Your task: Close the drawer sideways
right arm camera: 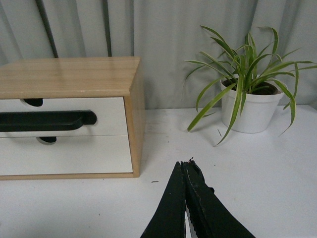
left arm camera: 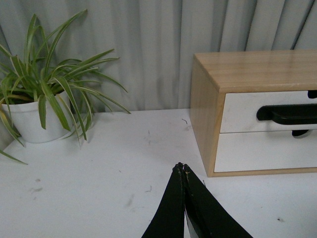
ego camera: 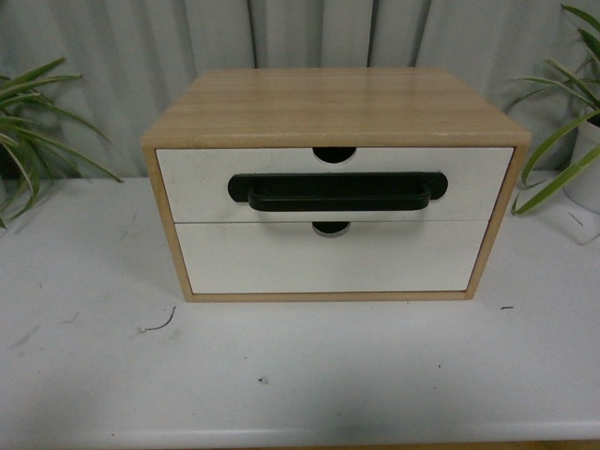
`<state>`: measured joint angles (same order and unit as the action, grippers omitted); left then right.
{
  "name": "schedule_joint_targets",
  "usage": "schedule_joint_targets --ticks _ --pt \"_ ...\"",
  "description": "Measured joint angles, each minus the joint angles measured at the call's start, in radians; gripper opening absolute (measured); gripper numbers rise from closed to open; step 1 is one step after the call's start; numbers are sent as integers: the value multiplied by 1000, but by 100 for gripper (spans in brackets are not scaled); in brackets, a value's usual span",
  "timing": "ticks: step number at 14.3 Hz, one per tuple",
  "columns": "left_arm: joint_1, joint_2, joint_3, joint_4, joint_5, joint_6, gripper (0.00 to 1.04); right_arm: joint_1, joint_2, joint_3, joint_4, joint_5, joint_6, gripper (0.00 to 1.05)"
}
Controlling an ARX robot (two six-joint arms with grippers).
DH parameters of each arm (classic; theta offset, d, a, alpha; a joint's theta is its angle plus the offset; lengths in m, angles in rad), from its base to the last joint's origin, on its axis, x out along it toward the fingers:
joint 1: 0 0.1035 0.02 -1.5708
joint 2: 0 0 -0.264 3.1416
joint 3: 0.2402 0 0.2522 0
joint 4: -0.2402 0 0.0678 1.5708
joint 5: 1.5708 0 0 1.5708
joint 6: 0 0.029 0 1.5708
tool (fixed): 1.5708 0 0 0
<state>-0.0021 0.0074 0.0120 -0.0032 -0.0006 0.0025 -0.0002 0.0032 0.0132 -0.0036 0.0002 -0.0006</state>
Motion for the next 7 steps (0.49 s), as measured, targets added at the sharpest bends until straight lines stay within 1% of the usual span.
schedule_joint_targets --ticks 1,4,5,7 --pt "0 0 0 0 0 0 2 0 0 0 0 0 0 2" --pt "0 0 0 0 0 -2 14 0 0 0 0 0 0 2" --pt "0 0 0 0 0 -2 27 0 0 0 0 0 0 12" --pt "0 0 0 0 0 -2 50 0 0 0 0 0 0 37"
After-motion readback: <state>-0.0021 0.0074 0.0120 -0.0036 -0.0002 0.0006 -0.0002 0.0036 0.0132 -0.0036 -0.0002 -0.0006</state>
